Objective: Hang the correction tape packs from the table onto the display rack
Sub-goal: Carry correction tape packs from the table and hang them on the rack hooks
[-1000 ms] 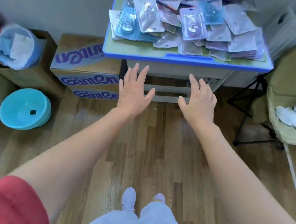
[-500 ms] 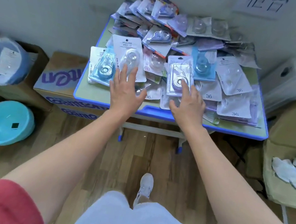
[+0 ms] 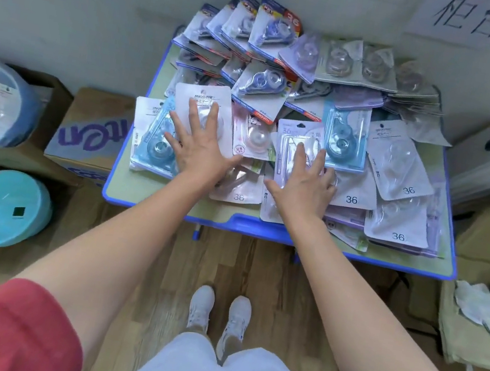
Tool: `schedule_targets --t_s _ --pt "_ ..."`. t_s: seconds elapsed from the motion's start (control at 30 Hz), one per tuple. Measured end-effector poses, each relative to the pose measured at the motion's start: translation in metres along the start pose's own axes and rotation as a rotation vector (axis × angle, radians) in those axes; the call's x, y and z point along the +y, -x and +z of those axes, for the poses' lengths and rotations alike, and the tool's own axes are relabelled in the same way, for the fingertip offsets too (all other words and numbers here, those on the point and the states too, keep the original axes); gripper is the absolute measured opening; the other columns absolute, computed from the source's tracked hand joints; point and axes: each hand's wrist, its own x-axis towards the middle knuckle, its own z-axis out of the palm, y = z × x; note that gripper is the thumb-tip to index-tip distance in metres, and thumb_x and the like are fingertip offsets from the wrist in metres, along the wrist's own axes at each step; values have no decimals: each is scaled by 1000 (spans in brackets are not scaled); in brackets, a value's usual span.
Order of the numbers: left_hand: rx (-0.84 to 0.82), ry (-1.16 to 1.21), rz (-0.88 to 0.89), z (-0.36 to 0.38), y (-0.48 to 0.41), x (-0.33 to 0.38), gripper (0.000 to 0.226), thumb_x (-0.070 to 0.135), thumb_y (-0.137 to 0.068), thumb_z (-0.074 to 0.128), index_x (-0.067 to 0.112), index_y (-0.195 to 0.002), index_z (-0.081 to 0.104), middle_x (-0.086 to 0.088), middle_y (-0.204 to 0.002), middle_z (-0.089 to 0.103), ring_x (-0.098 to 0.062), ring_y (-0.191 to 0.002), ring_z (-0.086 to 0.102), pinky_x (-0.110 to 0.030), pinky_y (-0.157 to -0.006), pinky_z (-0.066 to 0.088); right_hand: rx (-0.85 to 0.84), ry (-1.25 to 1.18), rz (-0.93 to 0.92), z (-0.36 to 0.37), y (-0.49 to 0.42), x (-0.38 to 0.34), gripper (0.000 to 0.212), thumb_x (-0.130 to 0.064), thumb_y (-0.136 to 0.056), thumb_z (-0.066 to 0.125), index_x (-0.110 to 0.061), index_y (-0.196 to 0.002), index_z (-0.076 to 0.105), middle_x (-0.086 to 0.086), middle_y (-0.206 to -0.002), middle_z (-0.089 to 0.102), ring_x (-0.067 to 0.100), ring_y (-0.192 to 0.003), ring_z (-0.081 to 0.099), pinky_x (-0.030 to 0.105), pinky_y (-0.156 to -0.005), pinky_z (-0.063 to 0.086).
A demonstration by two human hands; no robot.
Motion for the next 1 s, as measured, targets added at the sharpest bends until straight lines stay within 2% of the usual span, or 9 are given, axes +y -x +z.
schedule_targets --t_s 0.17,0.5,0.63,0.77,1.0 --pt "-4 5 34 -1 -8 -8 108 58 -73 71 33 -152 2 -1 -159 -18 -44 -142 -16 -60 -114 1 -20 18 15 2 -3 -6 84 -49 -88 57 -24 -151 7 16 -157 1 44 -137 16 50 -110 23" --pt "54 7 52 -7 4 -13 102 58 -74 70 35 -152 8 1 -159 -15 -41 -144 -6 -52 -115 11 49 -94 11 -7 8 -8 79 -43 -88 56 -23 -151 12 18 -153 12 43 -126 29 46 -105 28" --pt "76 0 55 -7 19 -18 101 50 -75 72 36 -152 7 -1 -159 -15 -41 -144 -8 -51 -116 10 51 -131 14 -3 23 -7 76 -43 -89 55 -23 -150 15 17 -151 15 42 -127 27 48 -105 27" --pt "66 -2 107 -2 33 -27 100 54 -76 68 36 -152 5 -1 -160 -15 -41 -144 -8 -51 -116 10 63 -157 40 2 46 -8 74 -39 -89 56 -24 -149 15 16 -152 14 41 -128 27 48 -105 27" --pt "29 4 293 -5 47 -58 100 57 -77 66 36 -152 4 -1 -160 -11 -41 -145 -6 -49 -116 8 269 -280 121 17 94 -23 70 -37 -90 54 -23 -149 18 16 -152 14 41 -133 21 51 -109 25"
